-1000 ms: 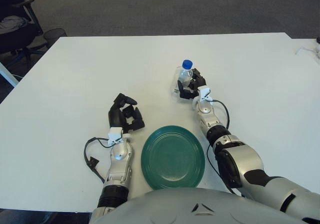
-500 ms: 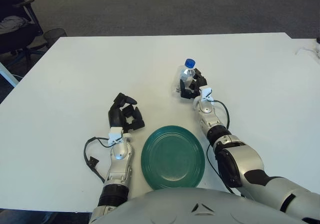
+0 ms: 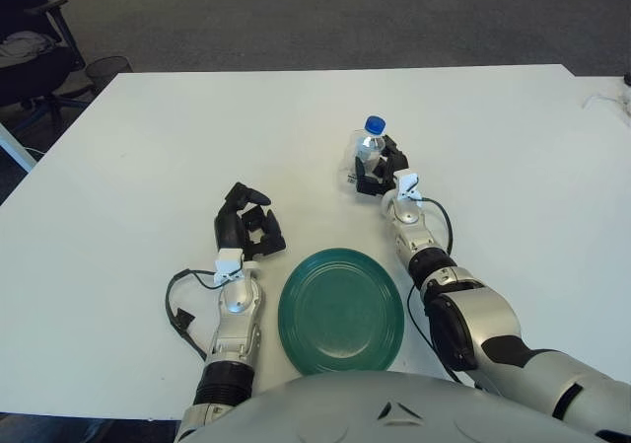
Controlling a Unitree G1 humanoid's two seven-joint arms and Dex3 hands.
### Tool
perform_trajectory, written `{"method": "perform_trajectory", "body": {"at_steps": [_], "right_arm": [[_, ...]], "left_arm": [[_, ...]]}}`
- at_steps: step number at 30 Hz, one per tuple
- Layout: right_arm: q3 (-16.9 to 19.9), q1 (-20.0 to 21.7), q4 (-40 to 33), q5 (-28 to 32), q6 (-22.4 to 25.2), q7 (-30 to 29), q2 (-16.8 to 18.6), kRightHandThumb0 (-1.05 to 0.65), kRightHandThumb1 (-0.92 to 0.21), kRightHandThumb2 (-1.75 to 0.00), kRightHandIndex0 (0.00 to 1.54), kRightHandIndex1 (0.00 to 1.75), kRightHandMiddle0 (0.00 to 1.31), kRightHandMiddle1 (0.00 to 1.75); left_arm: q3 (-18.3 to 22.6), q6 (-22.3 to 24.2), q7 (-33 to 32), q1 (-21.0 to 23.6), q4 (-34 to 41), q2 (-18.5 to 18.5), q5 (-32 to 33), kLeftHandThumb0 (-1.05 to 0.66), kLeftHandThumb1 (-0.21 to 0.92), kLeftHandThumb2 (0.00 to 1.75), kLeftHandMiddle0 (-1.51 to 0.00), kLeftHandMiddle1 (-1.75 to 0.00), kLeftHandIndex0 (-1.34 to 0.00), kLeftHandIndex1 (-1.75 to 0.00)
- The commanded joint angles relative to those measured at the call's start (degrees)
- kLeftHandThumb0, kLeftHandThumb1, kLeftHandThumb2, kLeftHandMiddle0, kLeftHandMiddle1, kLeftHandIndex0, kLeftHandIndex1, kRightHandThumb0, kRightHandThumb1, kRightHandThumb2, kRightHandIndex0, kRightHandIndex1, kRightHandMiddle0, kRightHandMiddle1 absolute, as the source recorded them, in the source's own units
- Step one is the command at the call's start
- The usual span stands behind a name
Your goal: Put the bottle into the plate.
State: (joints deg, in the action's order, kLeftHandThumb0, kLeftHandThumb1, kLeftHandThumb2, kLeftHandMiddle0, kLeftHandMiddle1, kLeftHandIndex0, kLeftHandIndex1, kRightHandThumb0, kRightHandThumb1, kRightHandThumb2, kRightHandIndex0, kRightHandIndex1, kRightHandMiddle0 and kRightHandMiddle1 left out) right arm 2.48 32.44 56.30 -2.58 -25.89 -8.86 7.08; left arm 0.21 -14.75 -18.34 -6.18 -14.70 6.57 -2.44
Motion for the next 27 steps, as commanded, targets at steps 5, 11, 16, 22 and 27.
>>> {"method": "perform_trajectory", "body": {"at_steps": [5,11,16,22,27], "right_arm": [[-4.0,-14.4,-37.3,5.1,8.0,8.0,0.3,-0.07,-0.23,-1.42,1.29,1.75,1.06,1.75],[-8.1,-22.4,-50.2,8.5,4.8,13.7,-0.5,-0.08,-0.25,-1.39,1.28,1.75,1.04,1.75],[-13.0,-29.1,-57.4,8.4,1.3,18.6,-3.4,-0.08,-0.25,-1.37,1.30,1.75,1.04,1.75],[-17.4,-33.9,-61.8,3.9,-8.1,21.6,-6.7,-0.07,-0.24,-1.39,1.30,1.75,1.07,1.75],[-18.0,-32.1,-59.5,-0.7,-18.4,22.6,-8.9,-0.08,-0.23,-1.41,1.29,1.75,1.08,1.75]], "left_arm": [[0.1,2.1,0.2,-1.6,-1.0,1.4,0.0,-0.58,0.06,1.63,-1.35,-1.75,-0.82,-1.75],[-0.1,2.8,0.8,-2.1,-0.1,1.3,0.3,-0.59,0.06,1.63,-1.35,-1.75,-0.83,-1.75],[-0.4,2.6,0.6,-2.3,0.2,1.4,0.0,-0.59,0.05,1.64,-1.35,-1.75,-0.83,-1.75],[-0.4,2.1,1.4,-2.2,-0.5,1.4,0.6,-0.59,0.05,1.65,-1.36,-1.75,-0.84,-1.75],[-0.3,2.4,1.3,-2.3,-0.2,1.8,0.8,-0.60,0.05,1.65,-1.36,-1.75,-0.84,-1.75]]}}
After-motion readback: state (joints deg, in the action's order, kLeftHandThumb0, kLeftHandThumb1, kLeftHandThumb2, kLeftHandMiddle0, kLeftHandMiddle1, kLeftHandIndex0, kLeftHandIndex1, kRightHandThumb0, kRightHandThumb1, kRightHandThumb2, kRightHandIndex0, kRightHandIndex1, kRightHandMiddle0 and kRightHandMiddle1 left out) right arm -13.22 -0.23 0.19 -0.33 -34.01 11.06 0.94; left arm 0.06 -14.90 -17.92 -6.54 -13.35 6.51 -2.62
